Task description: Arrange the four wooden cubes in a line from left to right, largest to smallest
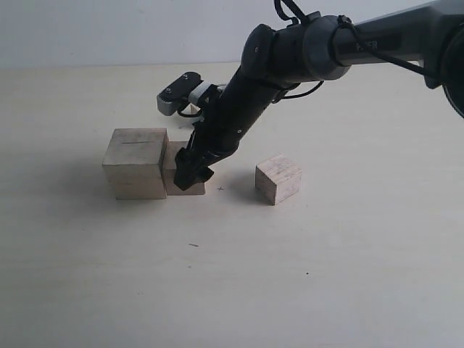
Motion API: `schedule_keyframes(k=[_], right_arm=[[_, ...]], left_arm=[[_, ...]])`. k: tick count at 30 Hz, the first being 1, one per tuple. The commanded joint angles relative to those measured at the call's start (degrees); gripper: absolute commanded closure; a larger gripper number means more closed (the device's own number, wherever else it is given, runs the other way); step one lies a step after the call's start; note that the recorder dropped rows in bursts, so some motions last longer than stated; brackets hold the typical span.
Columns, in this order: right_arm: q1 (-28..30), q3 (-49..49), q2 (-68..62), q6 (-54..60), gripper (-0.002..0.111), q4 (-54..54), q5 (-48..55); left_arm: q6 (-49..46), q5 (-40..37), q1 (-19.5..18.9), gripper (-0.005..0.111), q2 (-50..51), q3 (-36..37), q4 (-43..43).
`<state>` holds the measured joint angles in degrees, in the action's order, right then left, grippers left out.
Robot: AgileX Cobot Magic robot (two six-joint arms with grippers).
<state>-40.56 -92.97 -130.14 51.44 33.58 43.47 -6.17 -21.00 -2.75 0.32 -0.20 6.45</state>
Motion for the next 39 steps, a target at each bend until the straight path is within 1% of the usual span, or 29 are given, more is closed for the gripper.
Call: schedule_keyframes(k=[1,7,13,17,22,27,29,31,39], right_arm=[[-0.1,0.0,0.2,1.3,0.030,0.4,-0.1],[-0.1,0.0,3.1,1.3,0.030,-1.1,2.2],[-0.1,0.0,7.4,-2.2,0.030,-8.4,4.8],[-0.1,0.0,11.0,-10.5,0.030,-15.4,7.5],[-0.1,0.0,15.5,-23.4,0.030,-25.6,19.3],[-0.1,0.0,17.3,-43.4,0.030,-33.6,24.8],[-0.1,0.0,17.3,-49.0,0.030,-35.1,25.8],[-0.1,0.0,16.8,-51.7,0.030,-35.7,25.5],[-0.1,0.0,13.3,-51.4,0.030,-35.7,25.4]], left_arm=[[0.5,0.7,0.1,0.107,-0.3,0.2,0.0],[0.5,0.7,0.1,0.107,-0.3,0.2,0.0],[0.5,0.7,0.1,0.107,-0.3,0.2,0.0],[0.5,0.7,0.1,0.107,-0.3,0.2,0.0],[0.5,0.7,0.1,0.107,-0.3,0.2,0.0],[0.5,0.7,0.1,0.107,-0.3,0.2,0.0],[0.5,0.7,0.1,0.107,-0.3,0.2,0.0],[0.5,0.7,0.1,0.107,-0.3,0.2,0.0],[0.5,0.7,0.1,0.107,-0.3,0.2,0.0]])
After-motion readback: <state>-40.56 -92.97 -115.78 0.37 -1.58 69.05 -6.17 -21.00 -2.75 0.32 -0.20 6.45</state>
